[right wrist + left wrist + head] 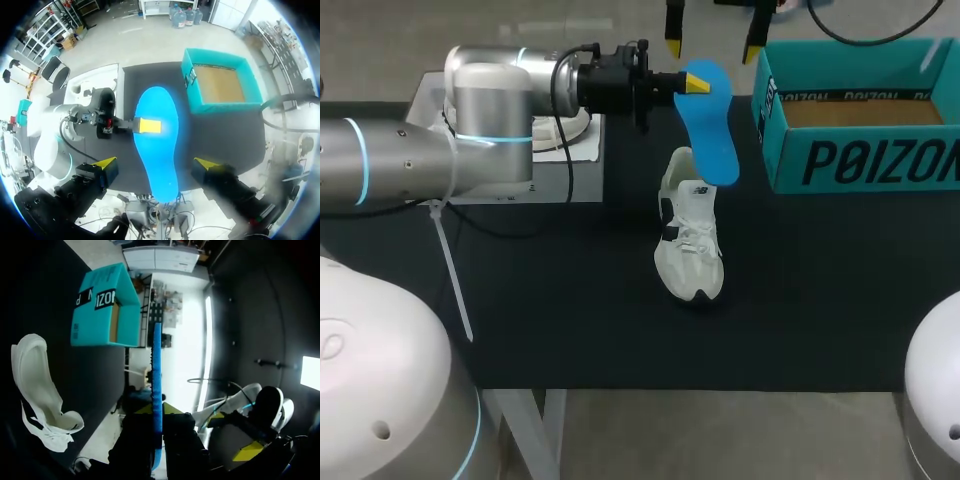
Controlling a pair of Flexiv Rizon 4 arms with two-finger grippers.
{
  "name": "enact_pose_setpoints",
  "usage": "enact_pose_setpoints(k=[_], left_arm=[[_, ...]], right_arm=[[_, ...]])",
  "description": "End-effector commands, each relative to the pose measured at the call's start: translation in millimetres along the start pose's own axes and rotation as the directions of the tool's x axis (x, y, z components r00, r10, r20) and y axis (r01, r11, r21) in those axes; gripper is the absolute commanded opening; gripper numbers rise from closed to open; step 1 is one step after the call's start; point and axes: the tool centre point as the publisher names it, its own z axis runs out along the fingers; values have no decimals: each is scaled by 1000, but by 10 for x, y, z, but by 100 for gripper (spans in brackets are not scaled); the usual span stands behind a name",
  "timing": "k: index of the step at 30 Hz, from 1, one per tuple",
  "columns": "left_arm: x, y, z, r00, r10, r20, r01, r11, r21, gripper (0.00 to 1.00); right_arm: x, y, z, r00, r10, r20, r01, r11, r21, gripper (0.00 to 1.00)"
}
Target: Take the shoe out of the shoebox, open the shoe tongue, remove and reinsert the insole, then place the shoe into the shoebox
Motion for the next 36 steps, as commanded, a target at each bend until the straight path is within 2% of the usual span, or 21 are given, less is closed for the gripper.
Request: enact_pose_setpoints(k=[1,7,16,20,22,23,26,27,36], left_arm=[[74,-80,-62,1000,16,-2,-16,1000,19,0],[131,-291,-137,1000,23,-5,-23,999,31,0],[100,-336,-138,1000,18,-2,-18,999,31,0],[82,-314,-147,999,38,1,-38,999,1,0],[88,-298,-165,998,63,-13,-64,998,-17,0],[97,-295,-179,998,66,-18,-67,998,-17,0],[113,-315,-224,997,70,-19,-70,998,0,0],[113,-321,-237,998,68,-15,-67,998,9,0],[156,-248,-285,997,82,-12,-82,997,12,0]], right_arm=[[-14,-26,-5,1000,-1,-2,1,1000,0,100],[-36,-93,-6,1000,-6,0,6,1000,2,100],[-55,-108,-5,1000,1,-6,-1,1000,3,100],[-98,-79,-40,996,-14,-88,13,1000,-10,100],[-152,-58,-83,987,-22,-161,14,999,-48,100],[-195,-54,-92,988,-39,-147,31,998,-52,100],[-322,-46,-143,951,-158,-267,129,984,-121,100],[-378,-44,-140,949,-185,-256,158,980,-120,100],[-378,-44,-140,949,-185,-256,158,980,-120,100]])
